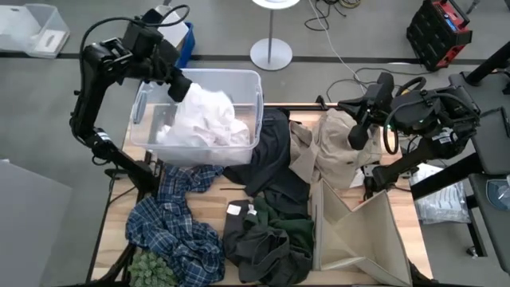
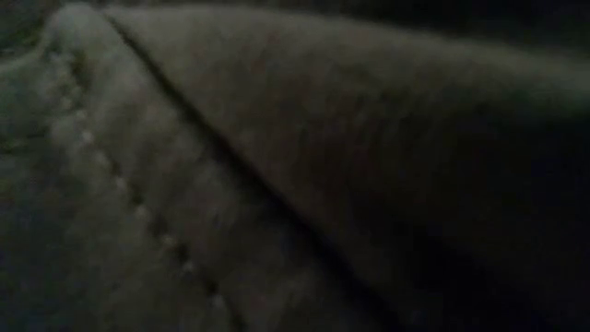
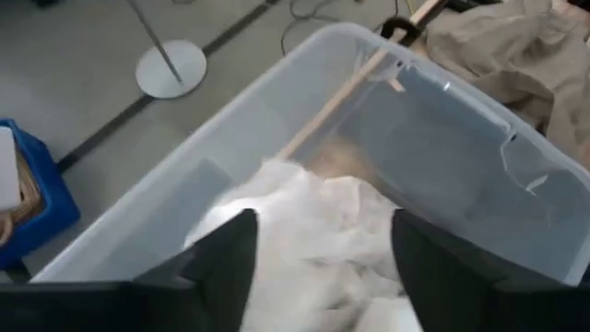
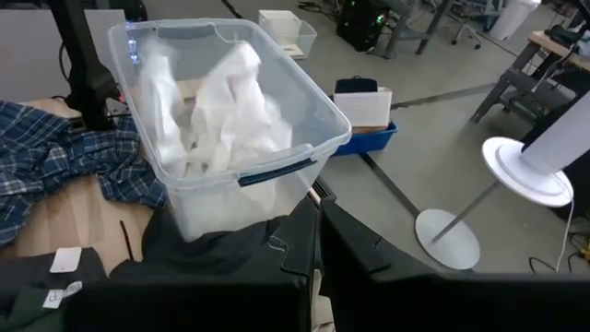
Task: Sort clothes
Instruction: Put the brown pants into the laundry organizer
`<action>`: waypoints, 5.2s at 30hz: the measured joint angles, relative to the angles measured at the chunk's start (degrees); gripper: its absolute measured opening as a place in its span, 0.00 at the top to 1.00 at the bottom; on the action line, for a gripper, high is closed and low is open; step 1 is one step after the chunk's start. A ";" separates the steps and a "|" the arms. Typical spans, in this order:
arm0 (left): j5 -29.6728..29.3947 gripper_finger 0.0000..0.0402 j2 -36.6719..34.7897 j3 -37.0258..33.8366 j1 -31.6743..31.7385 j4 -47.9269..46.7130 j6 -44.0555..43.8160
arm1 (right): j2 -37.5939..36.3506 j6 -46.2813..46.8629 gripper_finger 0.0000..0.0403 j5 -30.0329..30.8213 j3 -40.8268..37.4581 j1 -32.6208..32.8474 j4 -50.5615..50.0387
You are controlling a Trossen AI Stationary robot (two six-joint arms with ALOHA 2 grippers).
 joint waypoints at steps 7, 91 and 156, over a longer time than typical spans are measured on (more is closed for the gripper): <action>4.85 0.27 -0.52 -3.03 -0.15 -0.17 0.02 | 0.02 6.17 0.97 0.00 -0.02 0.00 -5.38; 7.70 0.29 -11.89 -26.06 -5.75 35.60 20.81 | -13.44 32.29 0.97 -46.63 -78.06 -29.88 -5.60; 12.18 0.29 -13.81 -23.58 -8.53 50.83 9.06 | -26.07 3.03 0.98 -35.65 -43.22 -30.97 51.88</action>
